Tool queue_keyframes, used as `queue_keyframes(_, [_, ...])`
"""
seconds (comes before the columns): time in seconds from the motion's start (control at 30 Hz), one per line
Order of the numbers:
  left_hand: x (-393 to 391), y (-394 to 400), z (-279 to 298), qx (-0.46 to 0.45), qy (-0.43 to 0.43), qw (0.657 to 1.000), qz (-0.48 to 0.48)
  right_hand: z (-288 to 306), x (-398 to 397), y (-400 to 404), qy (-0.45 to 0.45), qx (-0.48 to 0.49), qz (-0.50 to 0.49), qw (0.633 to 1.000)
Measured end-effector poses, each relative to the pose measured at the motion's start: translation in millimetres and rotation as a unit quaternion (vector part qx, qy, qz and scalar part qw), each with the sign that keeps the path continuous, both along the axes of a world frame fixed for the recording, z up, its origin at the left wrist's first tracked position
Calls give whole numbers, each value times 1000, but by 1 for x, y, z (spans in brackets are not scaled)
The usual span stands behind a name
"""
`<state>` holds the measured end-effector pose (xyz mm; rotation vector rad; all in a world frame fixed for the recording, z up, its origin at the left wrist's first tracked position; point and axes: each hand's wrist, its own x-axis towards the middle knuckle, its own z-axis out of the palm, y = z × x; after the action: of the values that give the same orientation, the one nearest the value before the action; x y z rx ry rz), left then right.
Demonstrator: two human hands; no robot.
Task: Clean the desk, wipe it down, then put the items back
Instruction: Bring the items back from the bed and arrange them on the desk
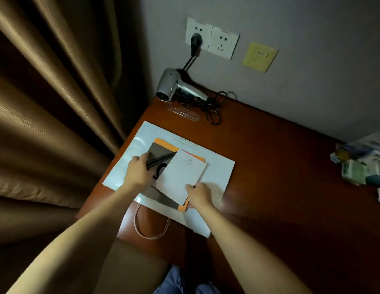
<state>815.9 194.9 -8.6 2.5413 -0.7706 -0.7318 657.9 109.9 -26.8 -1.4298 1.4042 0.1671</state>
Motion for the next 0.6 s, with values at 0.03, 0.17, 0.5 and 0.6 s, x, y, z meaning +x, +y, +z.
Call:
queue_keyframes(0.03, [-3,2,-3,7,-11,1000,0,2,1,1,28,-56,24,998])
queue_keyframes(0.17, [-18,7,-9,27,-88,996,-6,9,4,3,97,-176,66,977])
queue_keyframes(0.5, [-33,8,-9,17,-50,998,31,-2,2,11,44,-195,70,977])
queue_keyframes(0.6, [-29,14,-13,31,-107,993,38,0,-1,12,62,-208,114,969])
